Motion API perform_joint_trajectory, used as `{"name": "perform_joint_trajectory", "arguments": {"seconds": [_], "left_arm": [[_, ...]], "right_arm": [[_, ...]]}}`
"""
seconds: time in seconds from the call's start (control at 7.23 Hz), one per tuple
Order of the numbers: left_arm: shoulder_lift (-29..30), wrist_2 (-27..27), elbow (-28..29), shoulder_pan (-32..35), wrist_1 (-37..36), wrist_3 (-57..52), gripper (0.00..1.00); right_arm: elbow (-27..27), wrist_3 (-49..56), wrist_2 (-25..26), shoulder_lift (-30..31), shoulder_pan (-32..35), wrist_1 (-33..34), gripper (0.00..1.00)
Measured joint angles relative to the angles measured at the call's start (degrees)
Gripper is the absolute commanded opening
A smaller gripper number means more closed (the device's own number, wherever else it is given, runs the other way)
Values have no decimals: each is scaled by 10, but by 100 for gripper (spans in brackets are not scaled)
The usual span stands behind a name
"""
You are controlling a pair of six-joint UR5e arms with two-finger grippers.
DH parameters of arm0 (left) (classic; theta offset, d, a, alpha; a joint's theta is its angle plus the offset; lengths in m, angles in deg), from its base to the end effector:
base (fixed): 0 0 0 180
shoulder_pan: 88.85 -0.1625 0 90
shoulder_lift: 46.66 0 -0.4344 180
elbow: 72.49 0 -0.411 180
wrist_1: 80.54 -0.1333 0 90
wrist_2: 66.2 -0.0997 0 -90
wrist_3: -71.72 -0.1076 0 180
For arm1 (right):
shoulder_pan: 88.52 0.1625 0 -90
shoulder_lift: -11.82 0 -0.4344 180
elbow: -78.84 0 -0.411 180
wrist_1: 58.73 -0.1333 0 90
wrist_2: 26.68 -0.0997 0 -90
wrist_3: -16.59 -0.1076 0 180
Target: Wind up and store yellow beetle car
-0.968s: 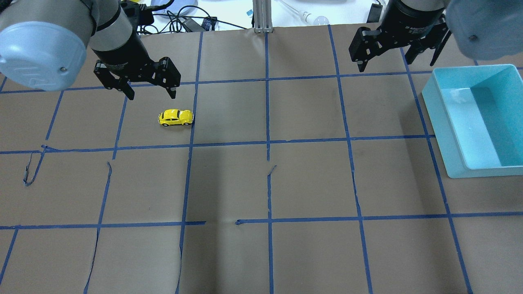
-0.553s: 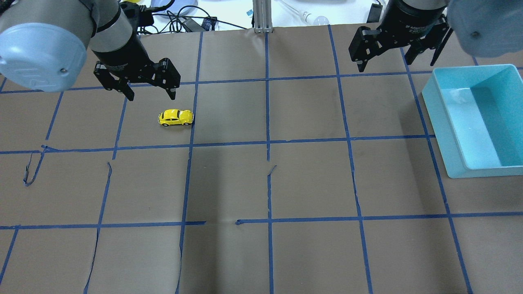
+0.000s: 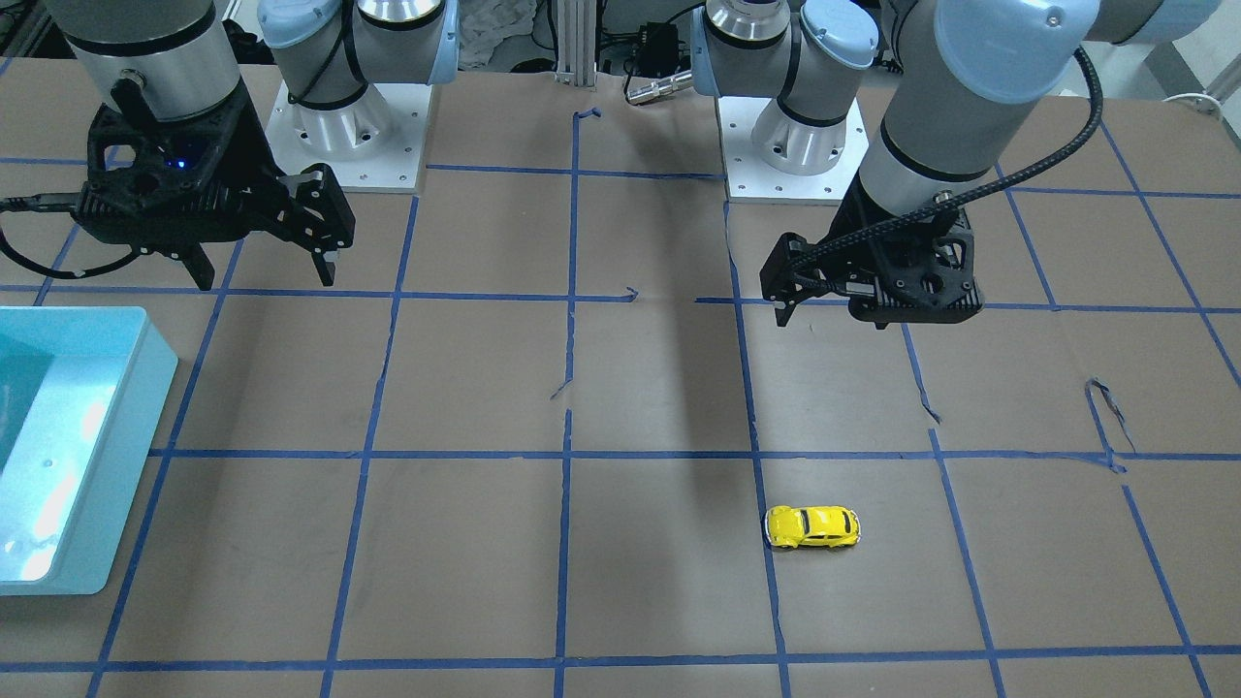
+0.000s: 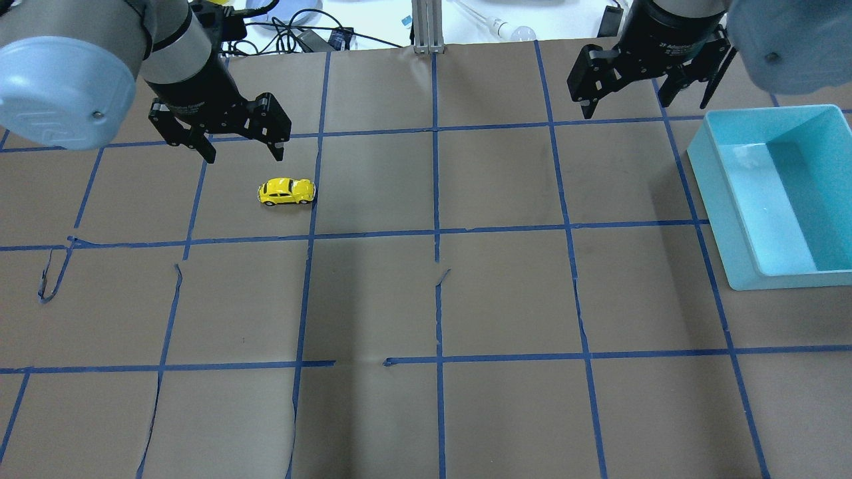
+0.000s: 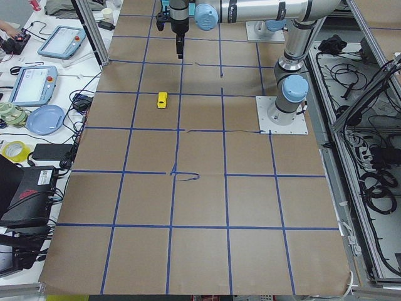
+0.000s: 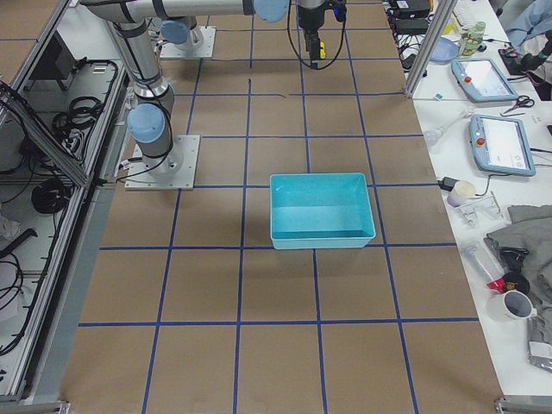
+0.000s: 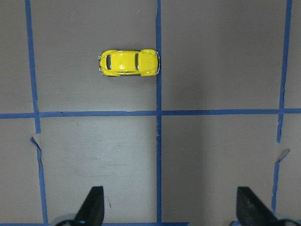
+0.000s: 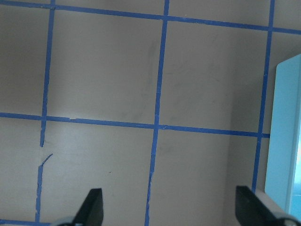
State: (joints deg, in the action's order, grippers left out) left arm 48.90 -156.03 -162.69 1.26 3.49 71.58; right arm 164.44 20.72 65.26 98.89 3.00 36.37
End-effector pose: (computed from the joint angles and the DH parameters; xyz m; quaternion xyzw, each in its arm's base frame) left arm -0.1347 -0.5508 0.4464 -0.0022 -1.0000 0.0018 0.0015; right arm 0.1441 -0.5408 0.5115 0.0482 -0.9970 0.0569 0.0182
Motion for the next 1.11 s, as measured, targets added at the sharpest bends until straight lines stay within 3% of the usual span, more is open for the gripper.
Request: {"name": "perform_joint_trajectory", "arguments": {"seconds": [0.55, 1.11], "left_arm": [[-4, 0, -7, -1, 3, 0, 100], [-6, -2, -8, -1, 4, 0, 100]], "right_arm": [[0, -2, 0, 0, 0, 0, 100], [4, -70, -2, 0, 0, 3, 100]]}}
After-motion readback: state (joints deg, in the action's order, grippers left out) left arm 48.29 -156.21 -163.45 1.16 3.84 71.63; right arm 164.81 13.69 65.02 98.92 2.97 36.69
